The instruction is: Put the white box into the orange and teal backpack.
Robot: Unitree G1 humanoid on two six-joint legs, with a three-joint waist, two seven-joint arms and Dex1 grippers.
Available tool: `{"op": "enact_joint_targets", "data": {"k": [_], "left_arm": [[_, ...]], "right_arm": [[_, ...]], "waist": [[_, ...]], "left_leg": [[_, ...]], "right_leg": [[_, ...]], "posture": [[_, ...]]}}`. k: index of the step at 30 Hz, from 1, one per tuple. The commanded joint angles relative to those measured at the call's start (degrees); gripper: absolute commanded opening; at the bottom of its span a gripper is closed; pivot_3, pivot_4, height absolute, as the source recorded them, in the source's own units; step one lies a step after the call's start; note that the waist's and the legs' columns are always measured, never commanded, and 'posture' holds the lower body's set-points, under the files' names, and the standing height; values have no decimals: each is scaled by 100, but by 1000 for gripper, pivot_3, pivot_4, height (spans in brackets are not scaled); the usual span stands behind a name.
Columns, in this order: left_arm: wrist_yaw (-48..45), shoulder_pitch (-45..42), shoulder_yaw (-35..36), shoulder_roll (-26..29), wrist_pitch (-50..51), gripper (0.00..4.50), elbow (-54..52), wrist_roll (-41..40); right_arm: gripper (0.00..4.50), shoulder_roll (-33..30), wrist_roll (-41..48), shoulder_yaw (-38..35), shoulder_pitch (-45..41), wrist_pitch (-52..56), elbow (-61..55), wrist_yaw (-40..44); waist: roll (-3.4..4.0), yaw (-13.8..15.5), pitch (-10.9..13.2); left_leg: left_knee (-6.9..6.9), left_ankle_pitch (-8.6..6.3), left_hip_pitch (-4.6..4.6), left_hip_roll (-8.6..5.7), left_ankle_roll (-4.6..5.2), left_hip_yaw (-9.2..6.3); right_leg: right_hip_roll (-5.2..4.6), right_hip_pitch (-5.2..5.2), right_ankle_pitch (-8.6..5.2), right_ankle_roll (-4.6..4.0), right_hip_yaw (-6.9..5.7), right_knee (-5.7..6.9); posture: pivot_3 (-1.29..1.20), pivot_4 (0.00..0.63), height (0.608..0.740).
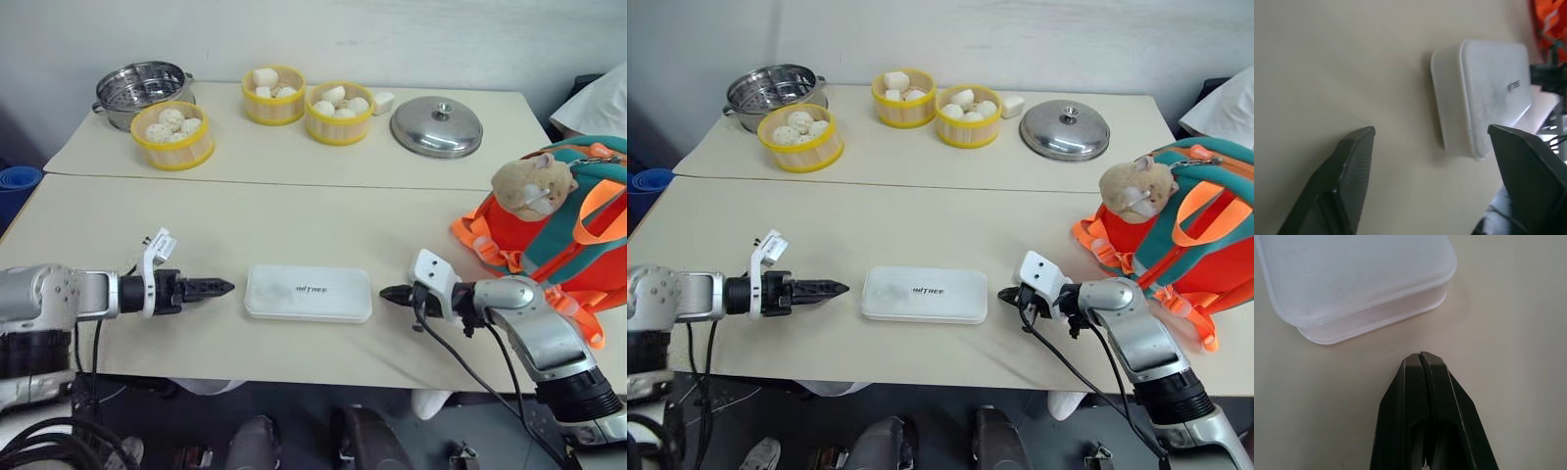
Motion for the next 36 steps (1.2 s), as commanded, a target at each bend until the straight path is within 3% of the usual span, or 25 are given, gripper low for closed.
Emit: {"op": "enact_joint_targets", "data": {"k": [1, 6, 10, 16, 23, 29, 34, 36], "left_arm": [[-13, -208, -274, -115, 145, 4476, 503, -214], [257, -714, -496, -566, 145, 4476, 1223, -63], [12, -807, -1525, -417, 145, 4476, 1196, -215], [152, -1193, -1499, -877, 145, 4476, 1924, -299], [302, -1407, -1510, -1294, 145, 4476, 2060, -796], [451, -1271, -1432, -1293, 145, 3047, 1704, -1116], [244, -836, -1048, -1101, 110, 1751, 664, -1234], [-172, -427, -1224, -864, -541, 1733, -223, -1114]], "right_arm": [[0, -3, -91, 161, -80, -179, 6, 80], [0, 60, -155, 300, -191, -259, 57, 114], [0, 69, -154, 373, -261, -293, 101, 118], [0, 222, -180, 461, -358, -359, 156, 44], [0, 363, -189, 489, -265, -513, 88, 121], [0, 362, -158, 346, -79, -620, 30, 70], [0, 290, 266, -369, 581, -909, -122, 10], [167, 262, 550, -808, 1056, -919, -374, -81]], "waist": [[0, 2, -1], [-2, 34, -2], [2, 27, -6], [4, 37, -8], [3, 50, -8], [2, 37, -8], [-4, 43, -4], [-2, 34, -4]], "left_leg": [[0, 4, 0, 0, -8, 0], [10, 6, 2, 0, -15, 0], [34, -2, 2, 1, -20, -5], [54, -11, 5, 1, -14, -5], [57, -12, 2, -1, -11, -7], [57, -12, 0, 0, -12, -6], [57, -13, -6, 0, -13, -10], [55, -13, -7, 1, -15, -10]], "right_leg": [[0, 0, 0, 0, 1, 0], [-1, 6, 0, 0, 0, 3], [-2, 15, 0, 0, -2, 6], [-3, 24, 1, 1, -1, 7], [-5, 25, 2, 5, -2, 7], [-5, 23, 3, 6, -2, 6], [-5, 23, 3, 6, -5, 3], [-5, 22, 3, 6, -5, 2]], "posture": [[0, 150, 740], [0, 150, 740], [0, 150, 740], [0, 150, 740], [0, 150, 740], [0, 150, 740], [0, 150, 740], [0, 150, 740]]}}
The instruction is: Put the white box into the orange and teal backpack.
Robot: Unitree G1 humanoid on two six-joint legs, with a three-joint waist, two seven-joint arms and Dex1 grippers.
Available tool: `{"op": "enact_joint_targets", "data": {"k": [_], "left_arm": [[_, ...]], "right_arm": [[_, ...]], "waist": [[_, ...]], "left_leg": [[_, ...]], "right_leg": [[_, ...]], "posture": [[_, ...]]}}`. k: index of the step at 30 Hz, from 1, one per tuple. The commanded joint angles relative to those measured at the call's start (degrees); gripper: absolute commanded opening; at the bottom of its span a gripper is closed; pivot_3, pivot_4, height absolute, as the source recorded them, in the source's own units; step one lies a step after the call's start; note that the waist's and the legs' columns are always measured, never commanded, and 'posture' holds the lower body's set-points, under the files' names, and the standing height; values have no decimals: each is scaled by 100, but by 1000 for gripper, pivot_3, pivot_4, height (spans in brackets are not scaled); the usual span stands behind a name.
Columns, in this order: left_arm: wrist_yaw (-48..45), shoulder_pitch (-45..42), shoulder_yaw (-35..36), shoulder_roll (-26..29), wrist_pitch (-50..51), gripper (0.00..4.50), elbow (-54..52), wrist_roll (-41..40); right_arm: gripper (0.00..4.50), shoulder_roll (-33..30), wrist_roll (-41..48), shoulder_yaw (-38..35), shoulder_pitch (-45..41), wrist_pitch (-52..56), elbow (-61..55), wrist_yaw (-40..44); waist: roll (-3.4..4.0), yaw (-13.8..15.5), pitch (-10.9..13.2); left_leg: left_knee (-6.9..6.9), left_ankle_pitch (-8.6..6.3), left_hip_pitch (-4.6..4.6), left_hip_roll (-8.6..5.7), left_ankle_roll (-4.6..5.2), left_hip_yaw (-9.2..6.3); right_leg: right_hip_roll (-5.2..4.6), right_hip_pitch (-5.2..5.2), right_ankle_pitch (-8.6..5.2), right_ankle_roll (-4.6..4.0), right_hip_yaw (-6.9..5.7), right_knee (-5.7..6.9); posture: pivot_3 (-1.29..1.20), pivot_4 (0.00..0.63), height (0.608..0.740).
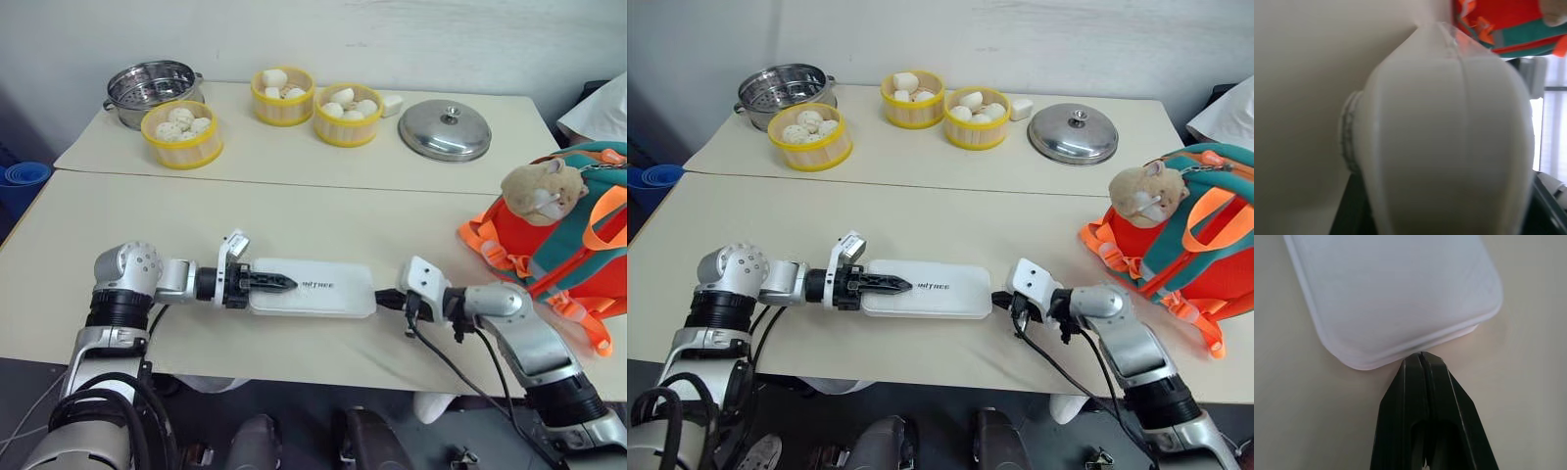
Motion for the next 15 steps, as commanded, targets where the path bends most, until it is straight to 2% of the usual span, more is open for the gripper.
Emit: {"op": "enact_joint_targets", "data": {"k": [1, 2, 6, 9, 10, 11, 12, 14, 15], "left_arm": [[-647, 589, -151, 341, -1000, 1728, -1431, 143], [-823, 731, -164, 390, -1302, 1728, -1678, 190], [-1919, 1385, -117, 292, -3617, 1728, -2400, 777], [-2585, 1755, -378, 259, -5171, 1728, -2492, 1457], [-2704, 1815, -417, 237, -5521, 1728, -2470, 1610], [-2796, 1865, -398, 190, -5811, 1728, -2459, 1689], [-2880, 1906, -396, 191, -5977, 1728, -2473, 1737], [-3136, 1998, -384, 308, -6063, 1728, -2589, 1700], [-3263, 2043, -388, 379, -6143, 1728, -2626, 1716]], "right_arm": [[335, -41, 559, -856, 745, -31, -579, -144], [486, -49, 676, -1028, 942, 5, -703, -181], [1767, 139, 860, -2060, 2100, -380, -1219, -640], [2721, 731, 1270, -3075, 3340, -605, -1780, -1060], [2975, 900, 1356, -3322, 3682, -719, -1925, -1131], [3442, 1050, 1344, -3594, 4034, -868, -2054, -1215], [3645, 1172, 1349, -3805, 4287, -983, -2151, -1291], [4307, 1450, 1620, -4369, 4736, -1117, -2276, -1467], [4467, 1499, 1734, -4609, 4902, -1173, -2259, -1468]], "waist": [[2, -4, 1], [2, -3, 1], [7, -4, 4], [8, 14, 4], [11, 31, 4], [11, 26, 4], [12, 23, 5], [12, 8, 4], [12, -22, 5]], "left_leg": [[-3, 0, 0, 0, -1, 1], [-5, -1, -1, 1, -4, 1], [-10, -1, 0, 4, -8, 6], [-21, 0, 5, 5, -7, 4], [-27, 0, 8, 5, -7, 3], [-34, -1, 6, 5, -2, 4], [-35, -3, 7, 4, 3, 5], [-37, -14, 1, 4, 30, 6], [-37, -15, 3, 4, 32, 7]], "right_leg": [[0, 0, 0, 0, 1, -1], [0, -3, 0, 0, 1, -2], [3, -1, -1, -2, 3, -12], [6, 2, -4, -7, 2, -14], [7, 3, -4, -8, 2, -17], [7, 3, -5, -8, 2, -24], [6, 3, -4, -8, 3, -26], [5, 2, -3, -5, 6, -31], [4, 4, -2, -4, 7, -31]], "posture": [[0, 150, 740], [0, 150, 740], [0, 150, 740], [0, 150, 740], [0, 150, 740], [0, 150, 740], [0, 150, 740], [0, 150, 740], [0, 150, 740]]}}
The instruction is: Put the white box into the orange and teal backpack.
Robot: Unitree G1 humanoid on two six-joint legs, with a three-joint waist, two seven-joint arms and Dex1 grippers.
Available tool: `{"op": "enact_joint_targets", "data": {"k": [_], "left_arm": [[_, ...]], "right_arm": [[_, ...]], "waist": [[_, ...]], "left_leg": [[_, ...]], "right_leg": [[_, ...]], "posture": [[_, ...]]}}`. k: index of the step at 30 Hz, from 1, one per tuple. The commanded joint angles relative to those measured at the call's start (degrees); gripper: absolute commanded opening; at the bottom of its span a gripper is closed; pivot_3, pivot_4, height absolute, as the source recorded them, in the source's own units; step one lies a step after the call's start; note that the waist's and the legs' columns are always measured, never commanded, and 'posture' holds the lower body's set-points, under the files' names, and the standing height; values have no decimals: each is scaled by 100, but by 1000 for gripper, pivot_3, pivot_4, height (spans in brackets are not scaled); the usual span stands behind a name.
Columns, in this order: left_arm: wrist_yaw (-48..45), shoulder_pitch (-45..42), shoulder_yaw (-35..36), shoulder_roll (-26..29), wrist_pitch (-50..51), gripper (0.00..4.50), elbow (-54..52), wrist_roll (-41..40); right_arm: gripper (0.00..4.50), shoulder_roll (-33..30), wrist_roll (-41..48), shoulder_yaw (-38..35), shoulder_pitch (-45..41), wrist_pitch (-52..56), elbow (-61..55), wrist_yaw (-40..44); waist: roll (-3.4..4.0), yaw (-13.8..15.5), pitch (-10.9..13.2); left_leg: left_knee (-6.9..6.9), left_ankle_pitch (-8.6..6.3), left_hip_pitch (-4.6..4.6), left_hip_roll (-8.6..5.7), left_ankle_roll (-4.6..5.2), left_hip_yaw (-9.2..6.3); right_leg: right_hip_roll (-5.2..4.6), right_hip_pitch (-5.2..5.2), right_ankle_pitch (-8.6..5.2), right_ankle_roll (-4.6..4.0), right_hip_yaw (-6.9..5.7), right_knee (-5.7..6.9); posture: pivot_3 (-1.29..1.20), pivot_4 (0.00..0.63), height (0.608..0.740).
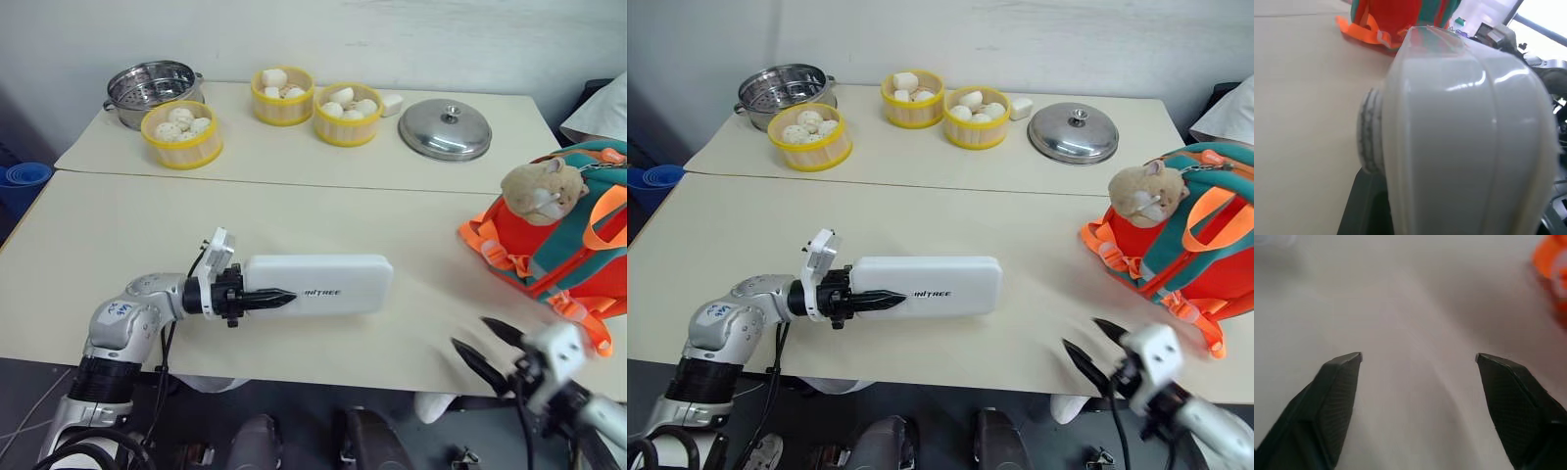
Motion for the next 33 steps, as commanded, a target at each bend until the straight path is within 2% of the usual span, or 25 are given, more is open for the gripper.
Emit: {"op": "enact_joint_targets", "data": {"k": [1, 4, 6, 12, 13, 19, 22, 27, 30, 33], "left_arm": [[-510, 74, 78, 191, -414, 1728, -362, -7], [-445, -39, 254, 150, -182, 1728, -218, -261], [-453, -275, 363, 186, 165, 1728, -82, -487], [-699, -396, 302, 355, -28, 1728, 23, -216], [-576, -423, 435, 327, 115, 1728, -56, -376], [-109, -389, 989, 332, 756, 1728, -673, -1080], [61, -189, 1184, 395, 846, 1728, -840, -1143], [753, -199, 1962, 391, 1412, 1728, -820, -1901], [948, -110, 2382, 606, 1705, 1728, -711, -2176], [1071, -63, 2724, 753, 1884, 1728, -349, -2335]], "right_arm": [[4467, 124, 429, -935, 395, -356, -226, -120], [4467, -181, 424, -1293, 262, -510, 197, -69], [4467, -632, 536, -1322, -333, -402, 589, -76], [4467, -1596, 973, -542, -2431, 265, 1680, 234], [4467, -1713, 991, -347, -2902, 324, 1923, 293], [2611, -1969, 927, 668, -4638, 634, 2729, 753], [1571, -1816, 901, 1004, -5047, 645, 2780, 834], [20, -1239, 1257, 1613, -5703, 908, 2174, 771], [20, -918, 2089, 2121, -6019, 1858, 1310, 764], [20, -999, 2913, 2275, -5923, 2712, 656, 820]], "waist": [[0, -54, 0], [0, -66, 0], [-3, -81, 2], [8, -69, 6], [9, -39, 7], [14, -29, 14], [14, -42, 14], [7, -80, 21], [8, -153, 22], [10, -176, 23]], "left_leg": [[0, -1, 0, 0, 4, 4], [-26, 3, 13, 0, 7, 10], [-29, 7, 18, -1, 10, 11], [-44, 22, 18, -4, 5, 10], [-47, 24, 12, -4, 3, 9], [-36, 29, -5, -1, -3, 7], [-34, 29, -4, -1, -3, 8], [-29, 33, -2, 3, -8, 6], [-29, 34, 2, 4, -9, 6], [-43, 39, 3, 6, -21, 2]], "right_leg": [[-1, -1, 1, 1, 5, 0], [-1, 0, 0, 0, 12, -3], [-1, 0, 0, -1, 13, -2], [13, -9, 4, -4, 16, -1], [15, -16, 4, -4, 16, -1], [19, -26, 5, 2, 16, 0], [19, -24, 8, 6, 18, -1], [20, -25, 7, 6, 16, 12], [18, -25, 7, 6, 16, 22], [18, -31, 6, 4, 13, 22]], "posture": [[0, 150, 740], [0, 150, 740], [0, 150, 740], [0, 150, 740], [0, 150, 740], [0, 150, 740], [0, 150, 740], [0, 150, 740], [0, 150, 740], [0, 150, 740]]}}
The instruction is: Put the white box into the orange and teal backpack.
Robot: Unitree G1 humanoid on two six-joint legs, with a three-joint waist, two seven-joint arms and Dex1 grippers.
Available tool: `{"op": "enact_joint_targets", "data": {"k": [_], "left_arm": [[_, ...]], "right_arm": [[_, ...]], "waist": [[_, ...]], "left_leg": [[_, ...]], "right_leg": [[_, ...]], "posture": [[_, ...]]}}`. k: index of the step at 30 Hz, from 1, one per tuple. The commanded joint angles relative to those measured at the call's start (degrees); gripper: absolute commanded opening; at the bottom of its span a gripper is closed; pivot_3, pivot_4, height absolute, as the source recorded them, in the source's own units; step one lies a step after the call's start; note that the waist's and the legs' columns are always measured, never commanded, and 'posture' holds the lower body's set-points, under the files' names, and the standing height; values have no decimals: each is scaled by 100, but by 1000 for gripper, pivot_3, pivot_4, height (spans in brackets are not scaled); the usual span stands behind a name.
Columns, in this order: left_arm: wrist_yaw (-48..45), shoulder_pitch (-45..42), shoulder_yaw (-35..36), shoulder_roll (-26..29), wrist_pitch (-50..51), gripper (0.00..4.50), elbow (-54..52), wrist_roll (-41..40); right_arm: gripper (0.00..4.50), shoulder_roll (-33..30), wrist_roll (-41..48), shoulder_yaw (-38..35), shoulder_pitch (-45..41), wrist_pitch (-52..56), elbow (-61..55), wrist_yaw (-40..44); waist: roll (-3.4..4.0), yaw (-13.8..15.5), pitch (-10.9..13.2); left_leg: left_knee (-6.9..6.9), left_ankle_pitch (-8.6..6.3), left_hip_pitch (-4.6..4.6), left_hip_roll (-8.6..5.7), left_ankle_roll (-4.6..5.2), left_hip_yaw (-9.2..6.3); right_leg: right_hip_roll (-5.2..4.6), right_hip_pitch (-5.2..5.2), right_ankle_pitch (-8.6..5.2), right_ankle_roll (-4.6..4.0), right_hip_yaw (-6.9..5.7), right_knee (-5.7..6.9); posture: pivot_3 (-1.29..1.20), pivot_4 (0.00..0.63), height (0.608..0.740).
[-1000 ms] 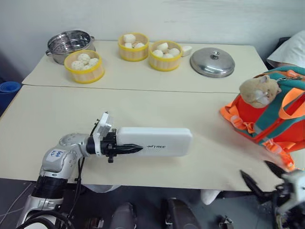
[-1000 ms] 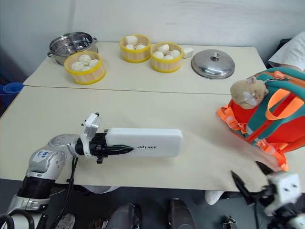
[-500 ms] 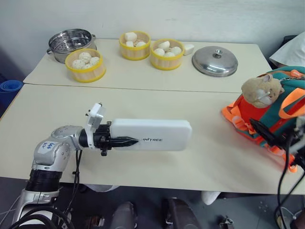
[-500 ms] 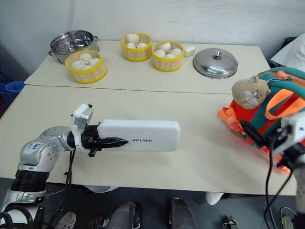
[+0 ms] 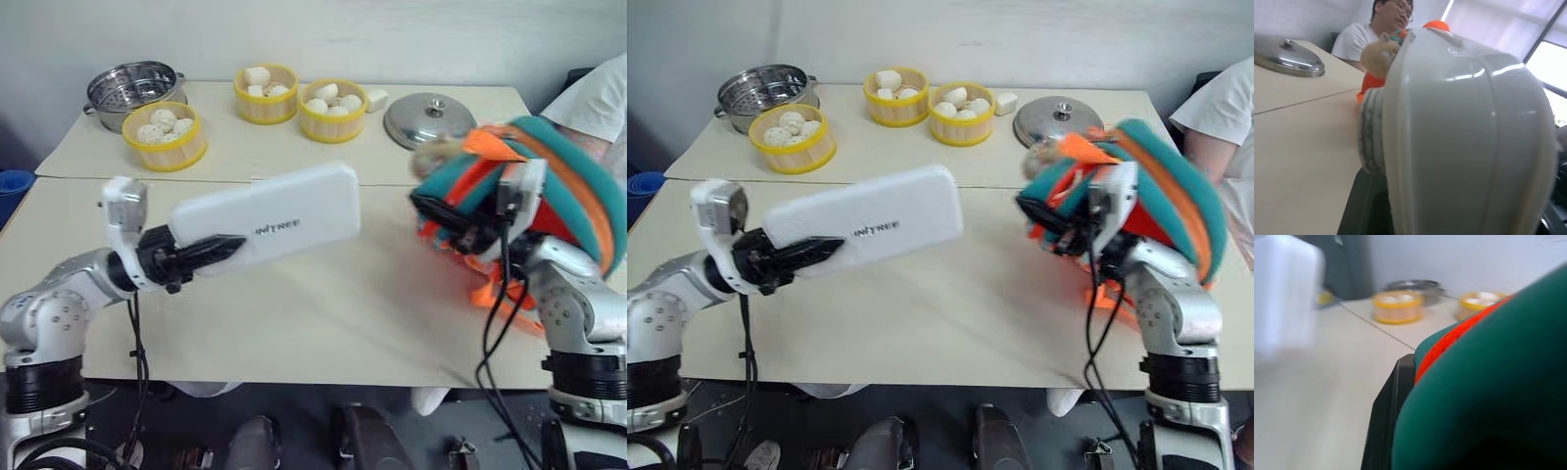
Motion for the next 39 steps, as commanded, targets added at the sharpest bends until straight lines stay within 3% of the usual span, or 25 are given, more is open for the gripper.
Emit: {"op": "enact_joint_targets", "data": {"k": [1, 5, 10, 14, 21, 26, 33, 34, 39], "left_arm": [[112, 19, 630, 166, 130, 1728, 464, -382], [-11, 140, 1022, 405, -213, 1728, 1157, -91], [-166, 228, 1022, 486, -175, 1728, 930, -230], [-203, -125, 552, 249, -375, 1728, 476, -132], [-880, -1108, -829, 56, -1226, 1728, 232, 729], [-1167, -1729, -1753, -361, -2519, 1728, 1274, 2031], [-1743, -2586, -3003, -443, -3765, 1728, 2188, 3644], [-1687, -2785, -3163, -548, -3847, 1728, 2325, 3850], [-637, -4350, -3688, -2157, -4148, 1728, 3762, 4697]], "right_arm": [[20, -189, 1155, 113, 76, 934, -1082, 149], [20, -777, 2295, -101, 652, 1776, -1979, 72], [20, -2009, 3860, -1008, 1329, 2585, -2168, 37], [20, -2315, 3327, -1176, 1544, 2432, -1883, 145], [20, -2163, 2569, -763, 1563, 2084, -1777, 377], [20, -2056, 2346, -587, 1440, 1980, -1696, 459], [20, -2039, 2217, -556, 1366, 1953, -1643, 505], [20, -2040, 2206, -556, 1353, 1950, -1627, 508], [20, -1894, 2185, -384, 1192, 1974, -1513, 505]], "waist": [[0, 6, 0], [-6, 28, 3], [-20, 123, 10], [-40, 185, 5], [-41, 186, 6], [-40, 176, 6], [-41, 180, 6], [-41, 196, 6], [-40, 389, 6]], "left_leg": [[-4, -1, -1, 1, -1, -3], [-7, -6, -9, -1, 8, -10], [0, -20, -24, -12, 30, -11], [-3, -23, -25, -11, 34, -23], [-2, -15, -26, -17, 31, -18], [4, -8, -26, -13, 19, -13], [20, -12, -31, -12, 28, -13], [20, -12, -32, -12, 29, -13], [79, -31, -52, -13, 66, -19]], "right_leg": [[0, 0, -1, -1, -5, -3], [-8, -1, -2, -4, -13, -19], [-32, 0, -1, -1, -18, -38], [-33, 14, 0, 0, -32, -63], [-29, 17, 8, 12, -28, -67], [-13, 17, 8, 12, -25, -67], [-12, 17, 11, 18, -22, -64], [-11, 17, 11, 18, -22, -64], [-10, 22, 19, 34, -24, -60]], "posture": [[0, 150, 740], [0, 150, 740], [0, 150, 740], [0, 150, 740], [0, 150, 740], [0, 150, 740], [0, 150, 740], [0, 150, 740], [0, 150, 740]]}}
